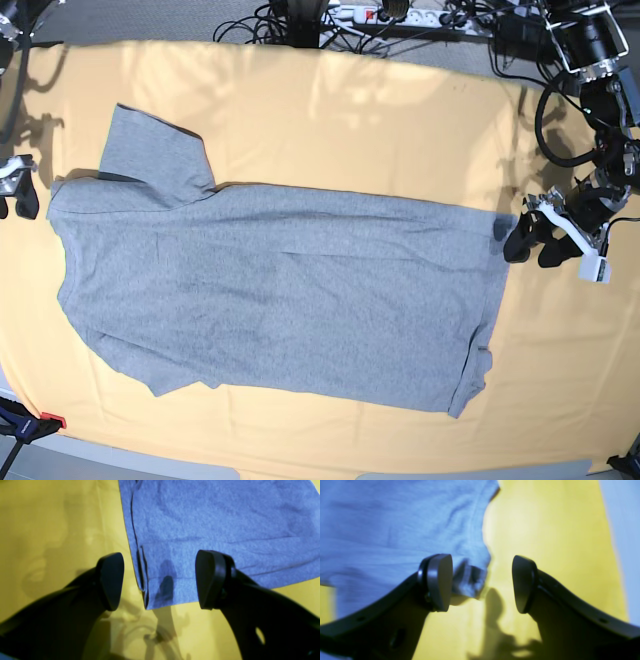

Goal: Layout the t-shirt on the table in an organized manner, then fold the t-shirt properly
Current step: 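Release the shoulder and move the right gripper to the sleeve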

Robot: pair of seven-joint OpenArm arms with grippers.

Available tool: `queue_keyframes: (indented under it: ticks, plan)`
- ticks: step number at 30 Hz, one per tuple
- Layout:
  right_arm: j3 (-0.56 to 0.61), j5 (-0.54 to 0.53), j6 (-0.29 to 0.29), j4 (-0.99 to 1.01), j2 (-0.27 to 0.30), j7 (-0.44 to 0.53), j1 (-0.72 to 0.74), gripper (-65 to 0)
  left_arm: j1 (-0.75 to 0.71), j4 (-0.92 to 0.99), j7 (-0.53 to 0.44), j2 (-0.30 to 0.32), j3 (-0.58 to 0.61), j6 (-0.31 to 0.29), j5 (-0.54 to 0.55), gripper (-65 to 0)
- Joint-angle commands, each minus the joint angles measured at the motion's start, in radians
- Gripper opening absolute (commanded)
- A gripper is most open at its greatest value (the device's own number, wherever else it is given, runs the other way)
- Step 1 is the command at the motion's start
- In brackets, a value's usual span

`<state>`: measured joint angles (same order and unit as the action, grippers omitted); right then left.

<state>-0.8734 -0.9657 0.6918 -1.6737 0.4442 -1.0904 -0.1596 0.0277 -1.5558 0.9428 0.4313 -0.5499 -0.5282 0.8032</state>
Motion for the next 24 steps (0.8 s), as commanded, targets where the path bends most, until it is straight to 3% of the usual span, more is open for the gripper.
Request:
queue_keyframes:
  ticks: [1, 6, 9, 16, 24]
  plan:
    - [-0.016, -0.085, 0.006, -0.033, 0.022, -0.021, 0.01, -26.0, 0.017, -0.013, -0.022, 0.018, -0.006, -0.003, 0.016, -20.0]
    - [-0.021, -0.419, 0.006, -0.062, 0.016, -0.278, -0.028, -26.0, 0.017, -0.013, -0.021, 0.018, -0.006, -0.003, 0.016, -20.0]
    - [-0.021, -0.518, 0.006, -0.062, -0.001, -0.306, -0.061, -26.0, 0.017, -0.013, -0.021, 0.018, -0.006, -0.003, 0.017, -20.0]
    - [-0.016, -0.518, 0.006, -0.059, -0.077, -0.306, -0.14, -26.0, 0.017, -0.013, -0.02, 0.018, -0.006, -0.003, 0.017, -20.0]
    - [-0.015, -0.336, 0.006, -0.059, -0.203, -0.249, -0.185, -26.0, 0.017, -0.013, -0.014, 0.018, -0.006, -0.003, 0.017, -20.0]
